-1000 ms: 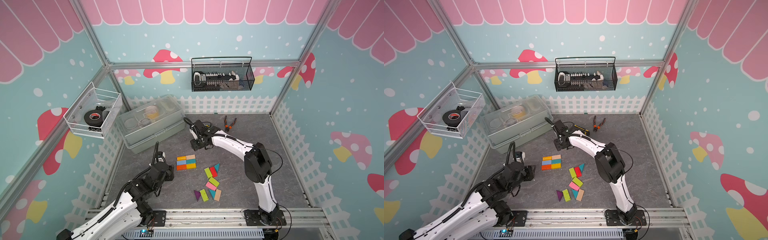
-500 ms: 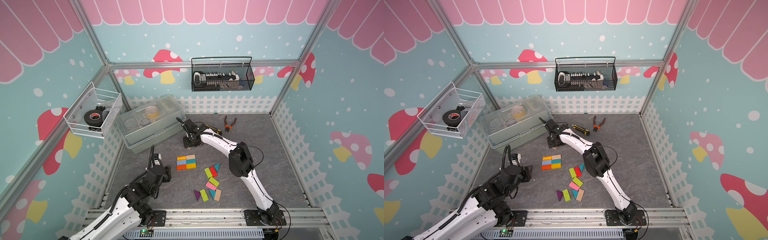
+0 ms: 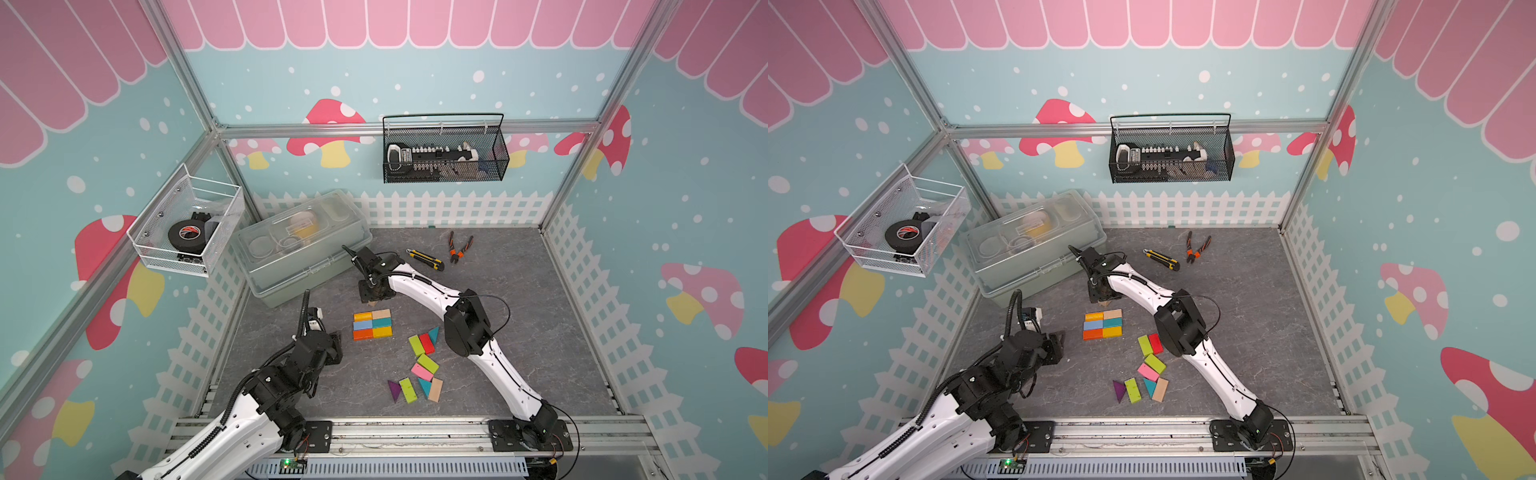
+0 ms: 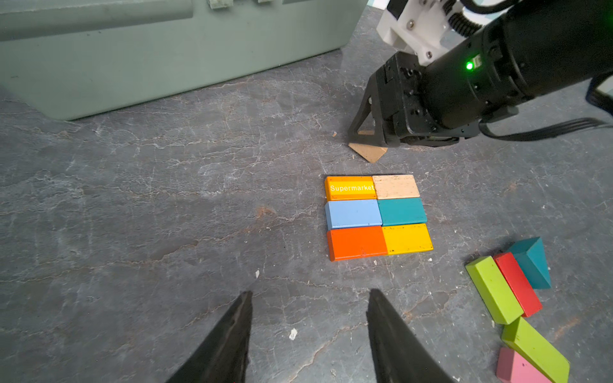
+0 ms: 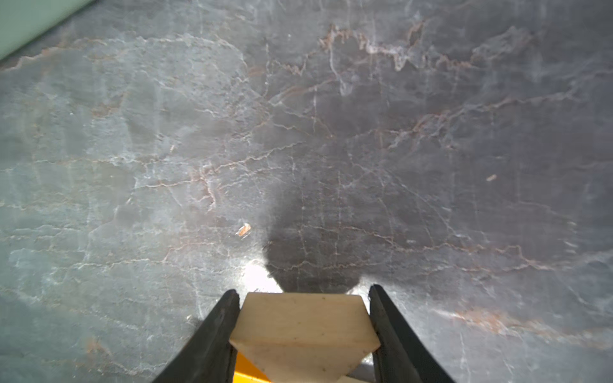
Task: Assemble a piece of candy with building blocks
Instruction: Assemble the building block at the center of the board.
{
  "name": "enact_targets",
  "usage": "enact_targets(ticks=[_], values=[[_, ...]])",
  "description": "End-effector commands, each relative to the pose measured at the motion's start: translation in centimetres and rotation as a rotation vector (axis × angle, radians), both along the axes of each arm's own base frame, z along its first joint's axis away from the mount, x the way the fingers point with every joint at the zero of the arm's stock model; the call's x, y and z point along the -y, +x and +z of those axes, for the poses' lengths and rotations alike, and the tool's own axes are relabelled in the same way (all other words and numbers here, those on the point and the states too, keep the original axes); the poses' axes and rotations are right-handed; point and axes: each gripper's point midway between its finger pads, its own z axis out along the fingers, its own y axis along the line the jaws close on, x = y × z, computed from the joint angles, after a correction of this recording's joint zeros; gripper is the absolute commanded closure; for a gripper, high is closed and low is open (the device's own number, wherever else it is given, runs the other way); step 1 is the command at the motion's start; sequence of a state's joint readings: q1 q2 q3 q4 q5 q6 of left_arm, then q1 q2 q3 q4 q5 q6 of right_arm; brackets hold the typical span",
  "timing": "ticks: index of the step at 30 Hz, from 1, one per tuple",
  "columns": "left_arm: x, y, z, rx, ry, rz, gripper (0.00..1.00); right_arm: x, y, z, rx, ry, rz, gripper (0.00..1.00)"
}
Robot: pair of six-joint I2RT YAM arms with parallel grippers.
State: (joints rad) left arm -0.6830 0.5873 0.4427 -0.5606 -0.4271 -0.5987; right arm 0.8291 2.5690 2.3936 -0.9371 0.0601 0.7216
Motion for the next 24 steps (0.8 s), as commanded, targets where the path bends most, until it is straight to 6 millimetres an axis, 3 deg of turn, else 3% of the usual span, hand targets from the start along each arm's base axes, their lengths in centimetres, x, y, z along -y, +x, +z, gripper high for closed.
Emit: enact_targets(ticks=[1,24], values=[[-0.4,-0.1,-0.5,-0.007,0.015,0.018,0.45,-0.1,-0.4,-0.3,-0.004,-0.02,-0.042,0.48],[-0.5,-0.2,-0.4,0.0,0.003,0.019,0.45,-0.2,-1.9,-1.5,-0.022,-0.058,-0.056,0.45]])
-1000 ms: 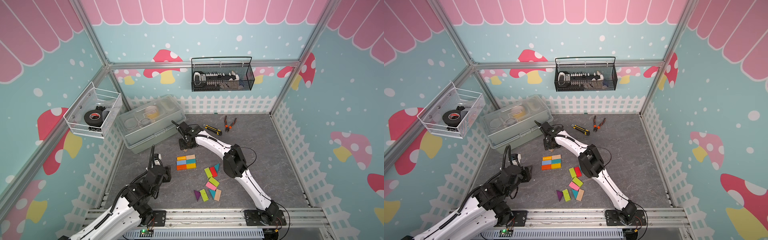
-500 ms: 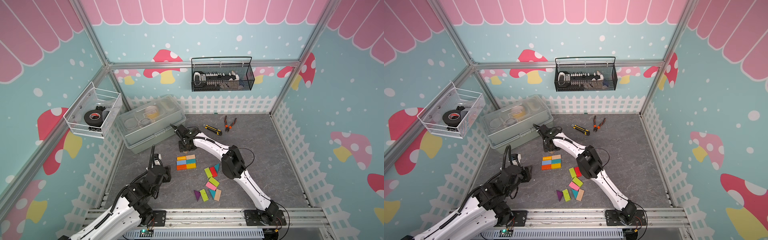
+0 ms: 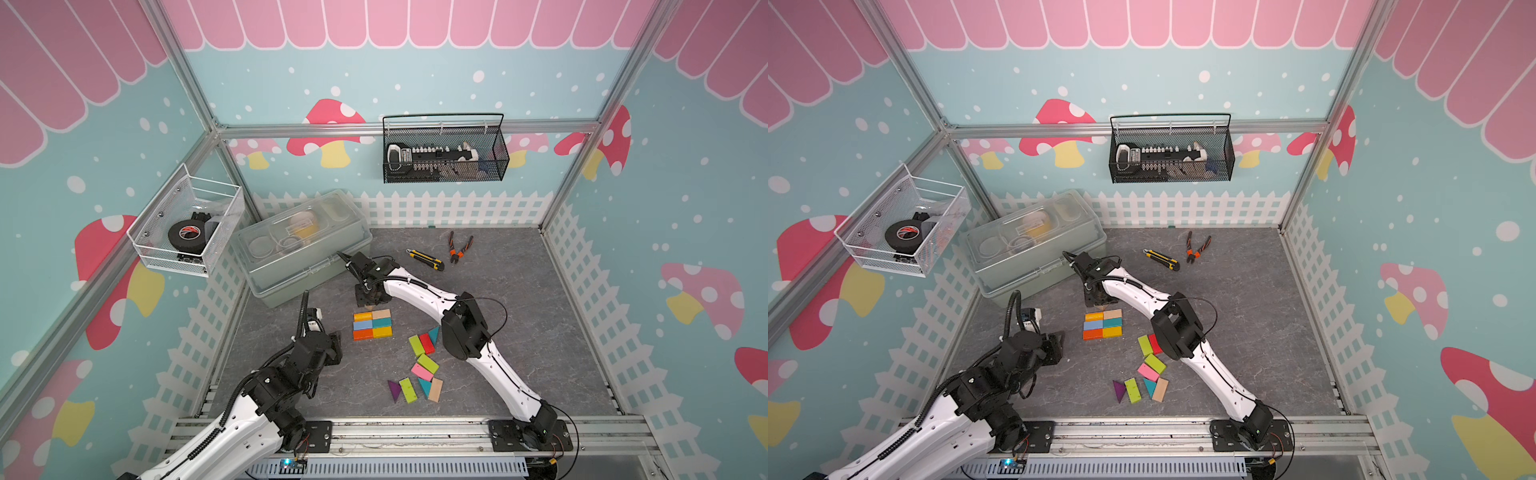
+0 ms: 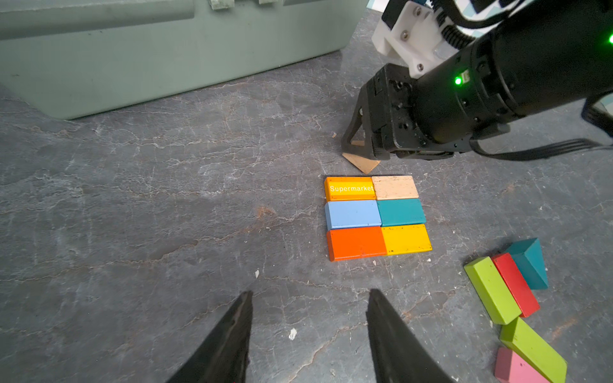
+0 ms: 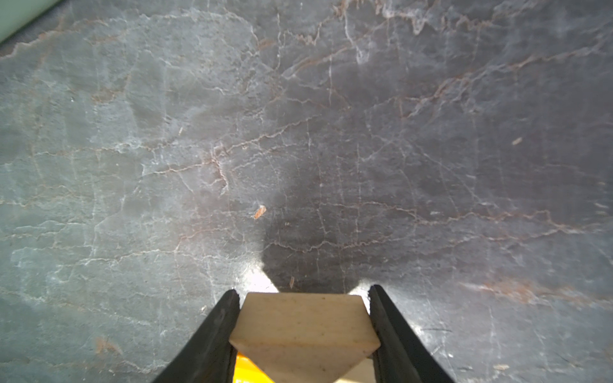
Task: Assemble a piece of candy with building blocks
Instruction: Assemble the building block at the center of the board.
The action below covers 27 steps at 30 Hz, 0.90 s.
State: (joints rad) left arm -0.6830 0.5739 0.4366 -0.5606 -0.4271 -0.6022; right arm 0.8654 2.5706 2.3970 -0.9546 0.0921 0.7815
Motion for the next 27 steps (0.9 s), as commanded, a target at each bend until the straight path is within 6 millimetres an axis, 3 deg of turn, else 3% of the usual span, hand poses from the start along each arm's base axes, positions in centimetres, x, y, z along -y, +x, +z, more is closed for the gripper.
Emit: enact_targets(ticks=[1,27], values=[[-0.43,-0.18,-0.49,-0.007,0.013,0.017,0.45,0.56,-0.62,-1.47,-0.021,-0.046,-0.024,0.45],[-0.2,-0.13,-0.61,-0.015,0.014,0.008,0.45,0.68,-1.06,-1.2,-0.011,-0.06,-0.027,0.33]])
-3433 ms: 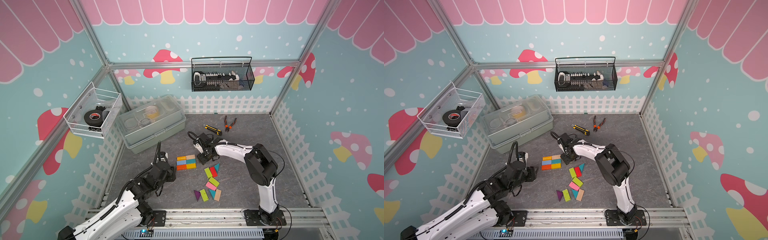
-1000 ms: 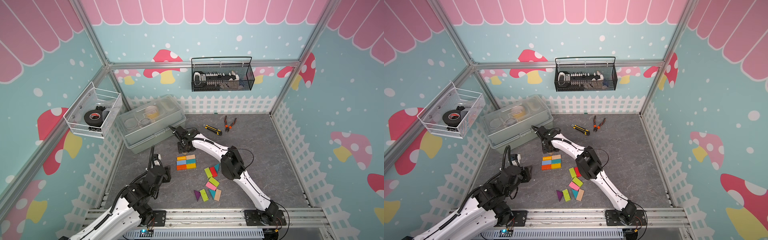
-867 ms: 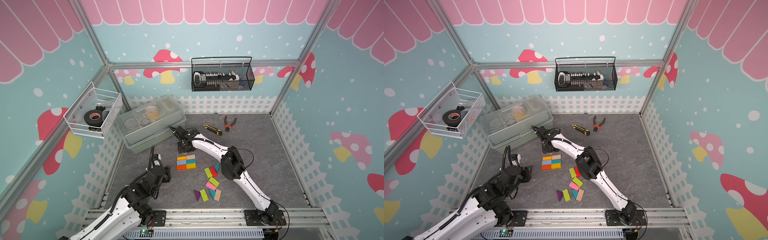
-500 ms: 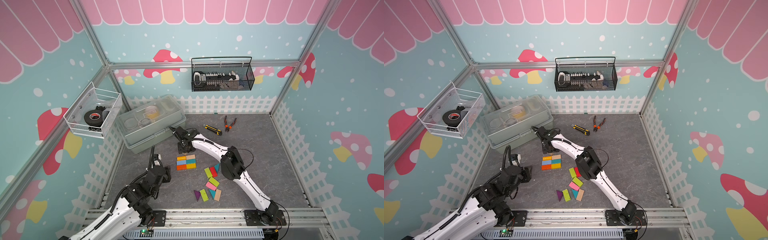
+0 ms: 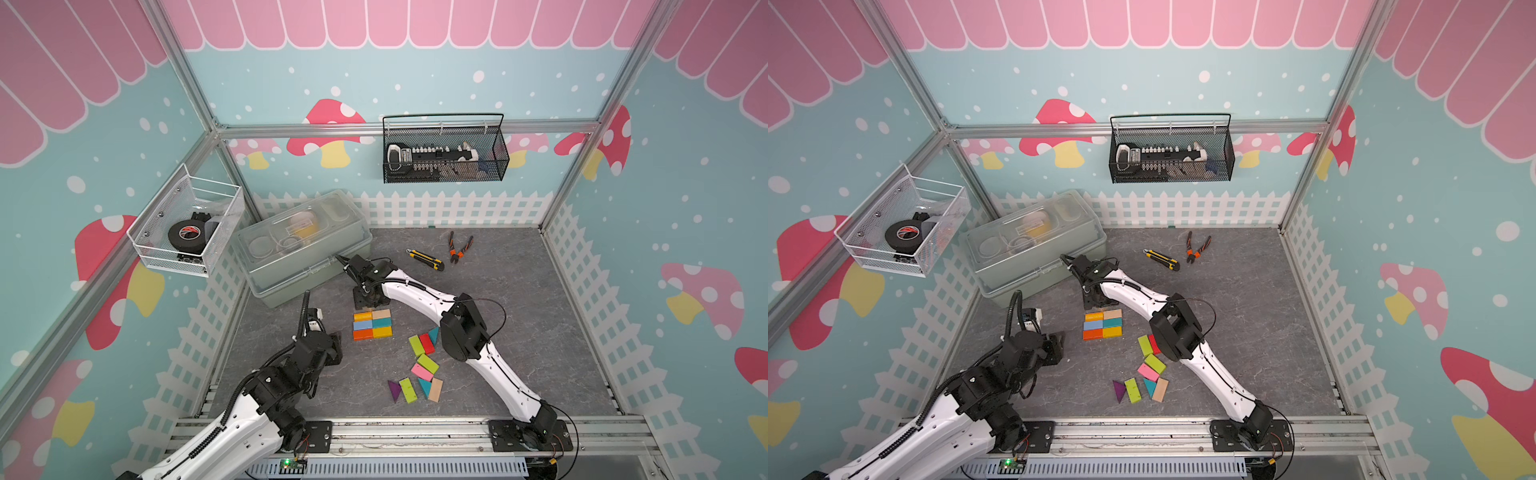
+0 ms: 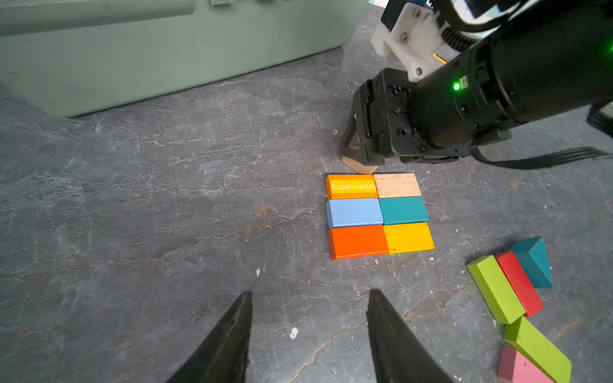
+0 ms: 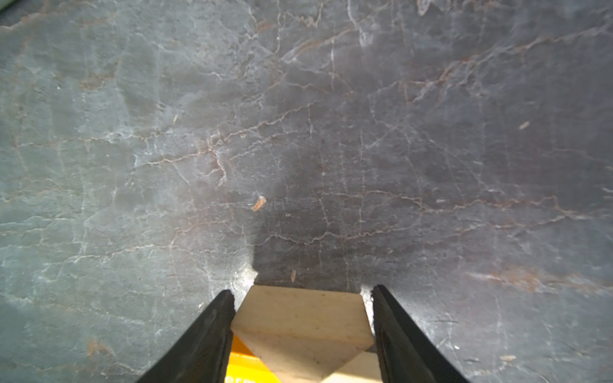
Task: Assemble a piece of candy with building blocks
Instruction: Assemble the building block at the center of the board.
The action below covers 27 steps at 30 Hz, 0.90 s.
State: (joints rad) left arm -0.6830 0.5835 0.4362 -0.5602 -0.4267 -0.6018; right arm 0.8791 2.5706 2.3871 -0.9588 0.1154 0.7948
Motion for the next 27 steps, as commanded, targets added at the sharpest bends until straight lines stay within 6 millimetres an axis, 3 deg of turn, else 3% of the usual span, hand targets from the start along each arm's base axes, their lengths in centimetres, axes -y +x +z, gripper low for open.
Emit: enact_targets(ticks=[1,17,22,23,24,27], values=[[-0.2,-0.1,-0.4,-0.008,0.008,0.008,0.44,0.7,-0.6,-0.9,-0.015,-0.041,-0.02,0.33],[-0.2,-0.1,-0.4,-0.008,0.008,0.009,0.44,0.8,-0.6,-0.6,-0.014,-0.035,-0.021,0.3],[-0.2,-0.1,-0.4,-0.008,0.007,0.008,0.44,0.5,-0.5,0.3,0.002,-0.024,-0.007,0.22],[-0.2,-0.2,-0.4,-0.008,0.008,0.008,0.45,0.5,-0.5,0.7,0.007,-0.022,-0.005,0.17],[-0.3,-0.1,-0.4,-0.007,0.008,0.011,0.44,0.5,-0.4,1.1,0.015,-0.018,-0.006,0.06],[-0.3,-0.1,-0.4,-0.006,0.01,0.013,0.44,0.3,-0.3,2.5,0.038,-0.002,0.005,0.04]])
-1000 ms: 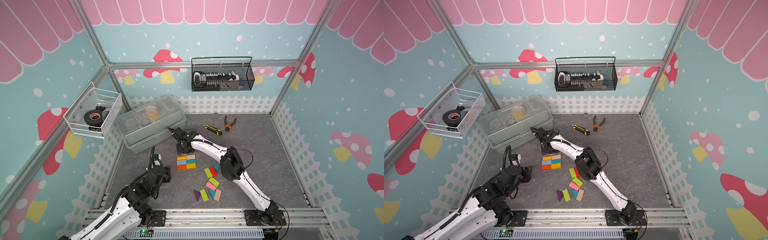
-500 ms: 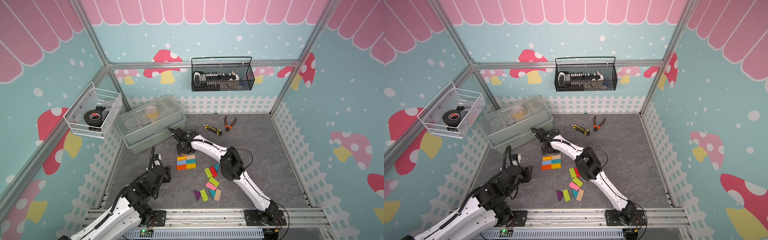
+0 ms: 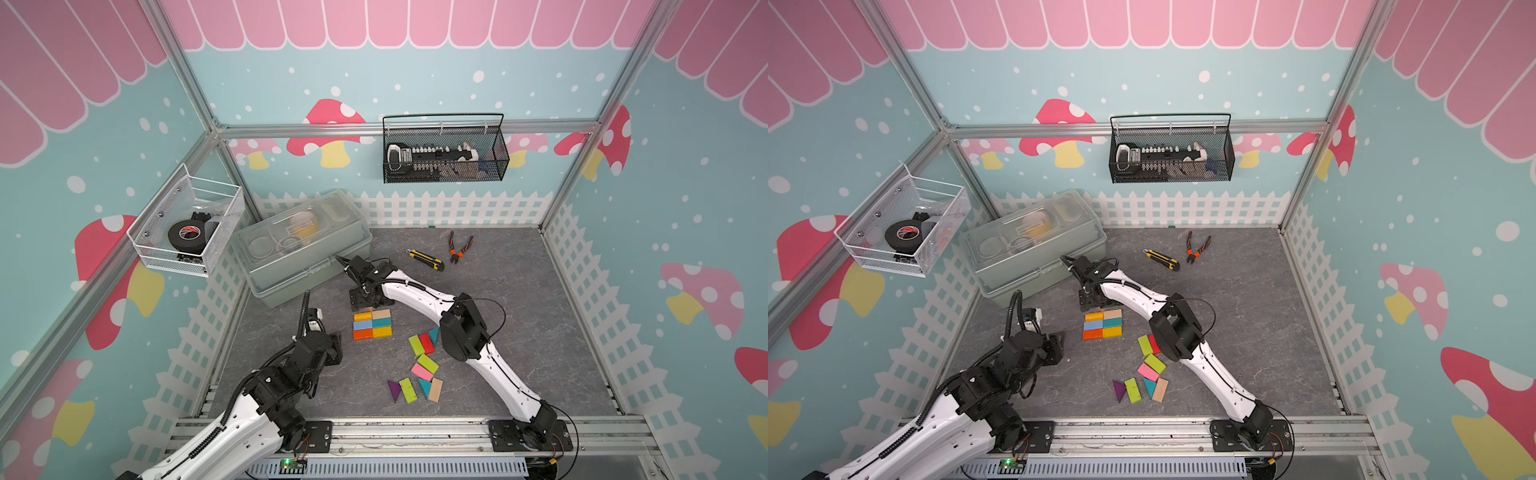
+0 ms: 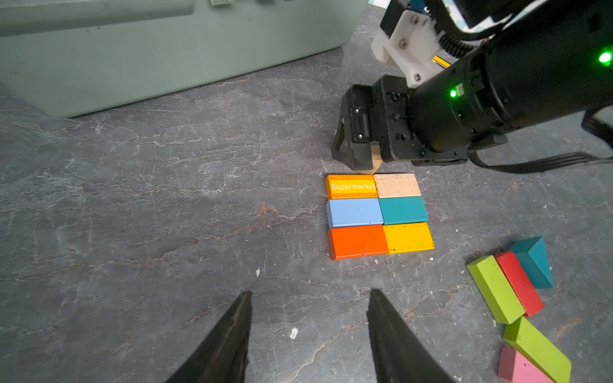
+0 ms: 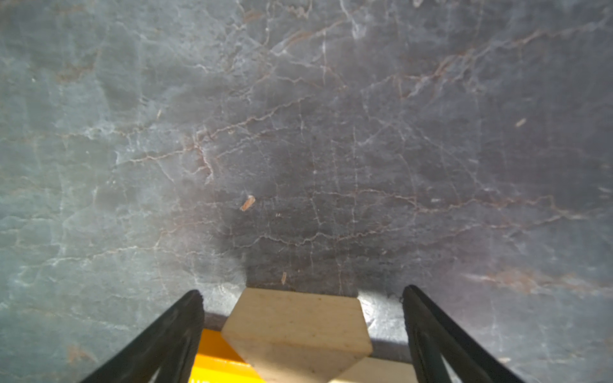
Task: Assemble a piece of candy with building blocks
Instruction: Assemble the building block at the center of the board, then pick up the building block from the center of the board.
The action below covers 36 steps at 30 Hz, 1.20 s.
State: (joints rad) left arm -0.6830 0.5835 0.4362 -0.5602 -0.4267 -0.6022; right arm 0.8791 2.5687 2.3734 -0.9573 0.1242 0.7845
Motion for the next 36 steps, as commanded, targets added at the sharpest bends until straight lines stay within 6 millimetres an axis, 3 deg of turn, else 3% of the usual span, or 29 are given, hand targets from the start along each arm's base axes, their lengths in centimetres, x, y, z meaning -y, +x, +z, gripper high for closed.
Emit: enact_targets(ticks=[1,8,10,15,17,20,23,28,31,36], values=[[-0.3,-0.1,-0.4,-0.005,0.009,0.014,0.44,0.0,-0.2,3.2,0.043,0.019,0.001,0.04],[-0.5,-0.2,-0.2,0.001,0.002,0.02,0.42,1.1,-1.1,10.2,0.221,-0.047,0.134,0.01],[-0.2,-0.3,0.1,0.009,-0.015,0.007,0.39,3.0,-1.3,12.5,0.3,-0.109,0.141,0.01],[1.6,-0.4,1.1,0.038,-0.109,-0.076,0.08,8.5,-2.1,18.6,0.577,-0.094,0.126,0.01],[2.4,-0.6,1.9,0.054,-0.168,-0.114,0.01,11.7,-3.1,19.7,0.682,-0.057,0.082,0.01],[5.3,-0.9,4.1,0.116,-0.278,-0.273,0.01,15.3,-4.6,19.5,0.72,0.014,0.06,0.01],[7.2,-1.2,5.0,0.077,-0.243,-0.371,0.05,17.7,-6.1,18.4,0.712,0.05,0.116,0.03],[11.7,-3.4,4.7,-0.028,0.079,-0.55,0.09,22.3,-7.8,14.3,0.61,0.106,0.095,0.06],[14.7,-6.2,3.5,-0.13,0.242,-0.73,0.06,23.7,-8.9,12.4,0.587,0.158,0.083,0.08],[17.3,-9.6,-0.5,-0.314,0.418,-0.929,0.06,25.6,-9.8,9.9,0.56,0.145,0.062,0.08]])
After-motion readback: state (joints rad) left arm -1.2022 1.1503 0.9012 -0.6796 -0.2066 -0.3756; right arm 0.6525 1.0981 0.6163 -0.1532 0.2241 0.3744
